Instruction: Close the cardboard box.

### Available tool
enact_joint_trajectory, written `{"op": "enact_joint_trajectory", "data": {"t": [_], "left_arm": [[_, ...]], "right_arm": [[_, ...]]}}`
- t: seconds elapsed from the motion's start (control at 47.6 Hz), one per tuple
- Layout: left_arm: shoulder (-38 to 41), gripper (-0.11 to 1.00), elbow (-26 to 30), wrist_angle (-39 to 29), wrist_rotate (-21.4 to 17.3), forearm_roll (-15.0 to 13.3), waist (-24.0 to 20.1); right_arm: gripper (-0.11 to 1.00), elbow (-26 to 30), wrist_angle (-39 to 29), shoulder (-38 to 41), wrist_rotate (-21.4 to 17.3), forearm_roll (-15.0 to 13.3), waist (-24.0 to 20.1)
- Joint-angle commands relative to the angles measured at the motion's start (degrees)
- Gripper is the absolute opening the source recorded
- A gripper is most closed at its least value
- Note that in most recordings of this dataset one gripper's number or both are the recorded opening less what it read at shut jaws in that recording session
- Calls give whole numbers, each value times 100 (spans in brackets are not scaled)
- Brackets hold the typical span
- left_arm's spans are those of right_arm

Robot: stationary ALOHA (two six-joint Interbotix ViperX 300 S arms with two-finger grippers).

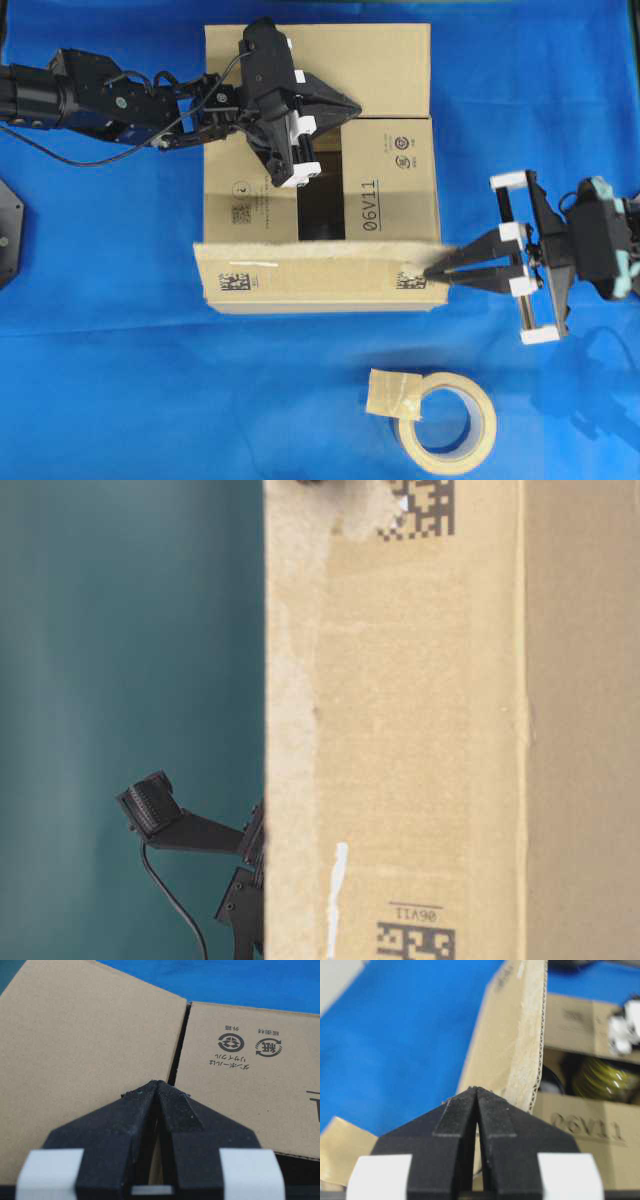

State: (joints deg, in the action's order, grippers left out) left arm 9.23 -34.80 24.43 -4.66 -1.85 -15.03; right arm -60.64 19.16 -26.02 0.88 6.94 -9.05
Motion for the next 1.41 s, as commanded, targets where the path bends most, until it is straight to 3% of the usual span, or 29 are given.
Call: {"op": "enact_joint_trajectory", "data": {"t": [0.0,0.504,0.903,1.218,1.386], "left_arm": [[-114,0,35,18,9,-9,26],[-105,0,70,26,26,-9,35],[-264,0,141,-70,18,-9,114],[-967,0,448,-1116,-35,-9,62],[-1301,0,694,-1723,-237,-9,-255]], "right_arm": [[0,35,-70,70,-9,62,185],[0,-18,-53,949,-18,536,334],[0,26,35,958,-18,554,343],[0,44,35,958,-18,554,334],[0,53,79,958,9,554,334]]}}
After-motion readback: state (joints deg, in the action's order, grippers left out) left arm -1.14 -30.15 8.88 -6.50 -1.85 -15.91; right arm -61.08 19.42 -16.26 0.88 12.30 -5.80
